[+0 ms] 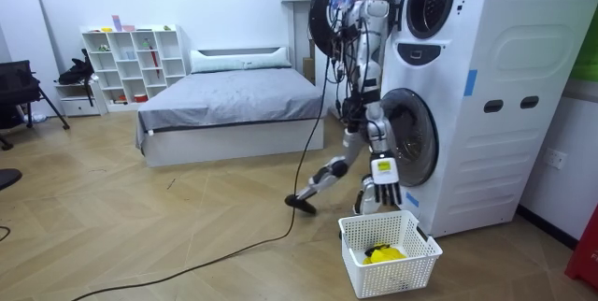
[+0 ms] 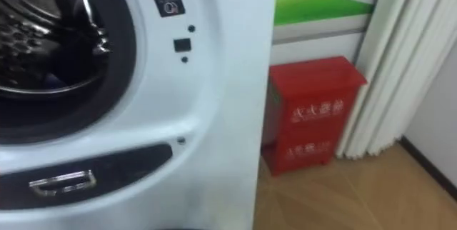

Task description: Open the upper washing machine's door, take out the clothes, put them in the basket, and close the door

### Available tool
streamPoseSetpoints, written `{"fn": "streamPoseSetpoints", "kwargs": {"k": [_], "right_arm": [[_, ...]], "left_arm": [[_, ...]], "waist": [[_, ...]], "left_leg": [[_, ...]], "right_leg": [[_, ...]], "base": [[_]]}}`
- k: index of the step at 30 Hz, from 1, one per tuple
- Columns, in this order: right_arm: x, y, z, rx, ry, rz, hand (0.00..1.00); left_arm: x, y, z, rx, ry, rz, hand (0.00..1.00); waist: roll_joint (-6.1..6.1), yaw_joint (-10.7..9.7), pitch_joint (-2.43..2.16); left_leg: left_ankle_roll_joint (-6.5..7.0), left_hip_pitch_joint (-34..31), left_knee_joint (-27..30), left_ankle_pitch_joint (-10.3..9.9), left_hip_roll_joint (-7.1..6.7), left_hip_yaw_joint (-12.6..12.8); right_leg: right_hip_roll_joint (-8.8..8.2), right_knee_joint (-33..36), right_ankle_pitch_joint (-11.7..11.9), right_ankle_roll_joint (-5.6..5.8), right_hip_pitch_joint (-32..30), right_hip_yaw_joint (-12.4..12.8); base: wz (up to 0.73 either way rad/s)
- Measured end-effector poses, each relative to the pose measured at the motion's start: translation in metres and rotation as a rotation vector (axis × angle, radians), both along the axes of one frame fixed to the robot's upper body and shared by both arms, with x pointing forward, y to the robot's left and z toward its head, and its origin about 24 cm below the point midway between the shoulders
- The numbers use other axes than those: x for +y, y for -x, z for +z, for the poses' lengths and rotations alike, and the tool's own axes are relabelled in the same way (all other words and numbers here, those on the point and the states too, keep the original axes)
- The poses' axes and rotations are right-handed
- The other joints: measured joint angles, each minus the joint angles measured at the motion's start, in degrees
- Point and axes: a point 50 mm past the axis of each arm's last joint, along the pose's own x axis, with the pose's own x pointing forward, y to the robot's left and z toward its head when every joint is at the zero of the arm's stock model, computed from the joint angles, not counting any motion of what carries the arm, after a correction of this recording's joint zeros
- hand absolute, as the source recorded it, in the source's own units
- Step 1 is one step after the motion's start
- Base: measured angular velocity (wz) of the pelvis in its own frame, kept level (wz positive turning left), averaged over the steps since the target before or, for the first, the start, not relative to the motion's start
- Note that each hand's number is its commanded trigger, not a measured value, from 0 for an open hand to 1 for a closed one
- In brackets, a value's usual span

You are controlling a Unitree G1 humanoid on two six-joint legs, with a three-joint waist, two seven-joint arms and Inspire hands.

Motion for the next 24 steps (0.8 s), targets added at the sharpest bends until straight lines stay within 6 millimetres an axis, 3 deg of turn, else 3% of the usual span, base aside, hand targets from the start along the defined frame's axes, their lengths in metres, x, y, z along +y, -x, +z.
{"fn": "streamPoseSetpoints", "kwargs": {"k": [2,3,5,7,8,9,10,11,12,13,14,15,18,20,22,24], "right_arm": [[0.002,-0.005,-0.001,0.014,-0.006,0.038,0.00],[0.004,-0.011,-0.002,0.012,-0.015,0.056,0.00],[0.005,-0.022,-0.001,-0.006,-0.016,0.087,0.00],[0.006,-0.025,-0.001,-0.006,-0.014,0.117,0.00],[0.007,-0.022,-0.002,0.004,-0.025,0.121,0.00],[0.008,-0.021,-0.002,0.015,-0.033,0.116,0.00],[0.008,-0.022,-0.002,0.014,-0.035,0.111,0.00],[0.008,-0.017,-0.003,0.016,-0.041,0.077,0.00],[0.008,-0.009,-0.003,0.027,-0.049,0.036,0.00],[0.008,-0.004,-0.003,0.041,-0.052,0.024,0.00],[0.008,0.001,-0.004,0.059,-0.055,0.017,0.00],[0.008,0.003,-0.004,0.060,-0.054,0.016,0.00],[0.008,0.009,-0.004,0.050,-0.061,-0.021,0.00],[0.009,0.015,-0.004,0.050,-0.068,-0.055,0.00],[0.011,0.016,-0.005,0.042,-0.081,-0.078,0.00],[0.012,0.021,-0.005,0.041,-0.097,-0.106,0.00]], "left_arm": [[-0.005,-0.016,0.004,-0.044,0.012,-0.029,0.00],[-0.008,-0.028,0.007,-0.068,0.019,-0.051,0.00],[-0.016,-0.045,0.011,-0.105,0.033,-0.091,0.00],[-0.021,-0.055,0.014,-0.131,0.044,-0.116,0.00],[-0.022,-0.052,0.013,-0.122,0.044,-0.123,0.00],[-0.021,-0.044,0.009,-0.094,0.042,-0.126,0.00],[-0.020,-0.040,0.007,-0.081,0.045,-0.123,0.00],[-0.020,-0.031,0.003,-0.053,0.054,-0.111,0.00],[-0.020,-0.021,-0.001,-0.020,0.061,-0.101,0.00],[-0.021,-0.016,-0.003,-0.002,0.064,-0.096,0.00],[-0.019,-0.007,-0.006,0.028,0.068,-0.076,0.00],[-0.016,0.002,-0.009,0.047,0.074,-0.045,0.00],[-0.007,0.030,-0.014,0.085,0.099,0.096,0.00],[-0.001,0.045,-0.015,0.101,0.099,0.167,0.00],[0.008,0.060,-0.015,0.115,0.086,0.240,0.00],[0.015,0.075,-0.014,0.111,0.074,0.356,0.00]], "waist": [[0.26,-0.03,-0.01],[-0.22,-0.09,0.26],[-0.71,-0.15,0.53],[-1.14,0.01,0.50],[-2.04,0.17,0.05],[-2.63,0.09,-0.32],[-3.00,0.03,-0.48],[-3.39,-0.01,-0.52],[-3.24,-0.31,-0.50],[-3.37,-0.36,-0.41],[-3.00,-0.11,-0.50],[-2.73,0.02,-0.41],[-2.88,0.22,-0.39],[-3.36,0.83,-0.42],[-3.99,1.95,-0.39],[-4.03,3.28,-0.51]], "left_leg": [[0.31,1.86,-8.13,-0.96,0.35,-0.26],[0.25,2.45,-12.83,-3.00,-0.05,-0.63],[1.00,2.68,-19.00,-5.08,-0.91,-0.81],[3.90,2.05,-22.76,-5.89,-2.65,-0.24],[6.83,0.67,-22.25,-5.30,-4.45,0.61],[8.26,-0.76,-21.26,-4.40,-5.86,1.82],[8.86,-1.44,-20.74,-4.05,-6.76,2.29],[9.93,-2.74,-19.67,-3.40,-8.04,4.03],[10.25,-3.86,-18.45,-3.15,-7.85,6.26],[10.39,-4.21,-18.33,-2.70,-7.79,6.54],[10.79,-4.76,-18.55,-1.61,-7.79,6.64],[11.10,-5.16,-18.68,-0.75,-7.79,7.04],[11.17,-5.00,-20.24,0.96,-7.96,7.24],[10.80,-4.92,-20.75,1.50,-8.07,7.98],[10.32,-4.99,-21.06,1.78,-8.20,9.27],[9.51,-4.73,-21.71,2.17,-7.63,10.06]], "right_leg": [[-0.50,2.27,0.79,0.25,-3.94,-0.62],[-1.25,3.54,1.83,0.60,-6.58,-0.60],[-2.51,3.41,4.66,1.54,-9.55,-0.68],[-3.72,1.11,8.62,2.91,-10.60,-0.62],[-4.22,-2.30,12.36,3.81,-10.18,0.97],[-5.10,-7.75,17.00,4.87,-8.29,1.76],[-5.24,-10.46,19.16,5.75,-7.41,3.00],[-5.90,-13.78,21.55,8.02,-6.17,5.12],[-6.84,-10.54,19.72,8.69,-5.60,5.61],[-7.16,-8.11,17.91,9.03,-5.29,5.32],[-7.59,-3.16,14.18,9.90,-4.46,5.32],[-8.26,0.44,11.16,10.07,-2.91,5.49],[-9.32,3.68,5.43,11.96,3.65,6.72],[-9.25,0.80,3.65,11.75,7.28,6.96],[-8.87,-5.18,3.39,11.72,9.40,5.73],[-7.79,-10.90,4.23,10.10,11.62,5.54]], "base": [[0.16],[0.04],[0.09],[0.06],[-0.18],[-0.21],[-0.17],[0.00],[0.06],[0.13],[0.04],[-0.07],[-0.09],[-0.22],[-0.46],[-0.28]]}}
